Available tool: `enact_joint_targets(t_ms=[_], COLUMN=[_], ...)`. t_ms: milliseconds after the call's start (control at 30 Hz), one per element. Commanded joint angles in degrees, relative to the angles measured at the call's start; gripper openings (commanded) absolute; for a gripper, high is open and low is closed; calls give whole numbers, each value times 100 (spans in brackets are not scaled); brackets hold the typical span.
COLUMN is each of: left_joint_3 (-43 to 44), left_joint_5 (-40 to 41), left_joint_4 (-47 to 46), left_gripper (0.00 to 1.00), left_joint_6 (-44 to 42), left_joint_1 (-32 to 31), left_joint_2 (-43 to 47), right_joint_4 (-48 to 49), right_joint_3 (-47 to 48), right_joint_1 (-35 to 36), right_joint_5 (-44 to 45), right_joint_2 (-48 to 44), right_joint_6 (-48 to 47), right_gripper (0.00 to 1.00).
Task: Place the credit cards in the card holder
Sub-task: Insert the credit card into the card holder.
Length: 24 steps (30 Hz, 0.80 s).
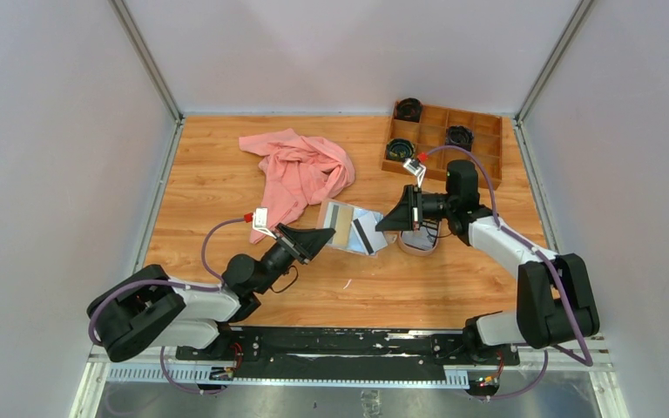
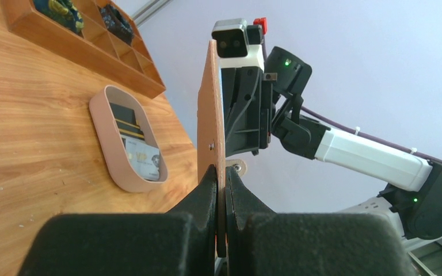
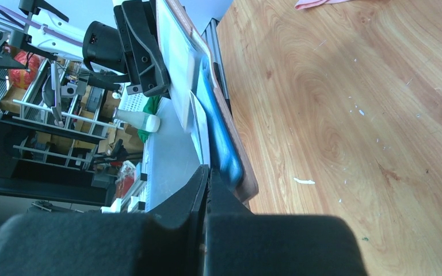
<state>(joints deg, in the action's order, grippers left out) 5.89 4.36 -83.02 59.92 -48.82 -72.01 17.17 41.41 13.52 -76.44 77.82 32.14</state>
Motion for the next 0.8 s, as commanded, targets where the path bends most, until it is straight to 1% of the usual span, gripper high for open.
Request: enact_joint_targets(t_ms=[0, 267, 433, 500, 667, 767], left_joint_3=[58, 73, -84, -121, -105, -30], left_joint_5=[160, 84, 356, 413, 381, 265], left_joint_4=[-399, -407, -400, -399, -387, -390], left_gripper=[0, 0, 0, 0, 0, 0], left_joint_6=[-109, -129, -236, -265, -279, -288], left_joint_1=[21, 21, 21, 22, 21, 21], left_joint_2=[162, 78, 180, 199, 157, 86], right_joint_4=[208, 481, 557, 759, 1138, 1174], right_joint_3=[-131, -147, -161, -211, -304, -301], right_joint_1=[-70, -69, -134, -131, -106, -56], right_joint_5=[102, -28, -131, -178, -222, -221], right_joint_2=[-84, -98, -242, -282, -331, -300], right_joint_6=[139, 338, 357, 505, 773, 816], right_gripper=[0, 0, 0, 0, 0, 0])
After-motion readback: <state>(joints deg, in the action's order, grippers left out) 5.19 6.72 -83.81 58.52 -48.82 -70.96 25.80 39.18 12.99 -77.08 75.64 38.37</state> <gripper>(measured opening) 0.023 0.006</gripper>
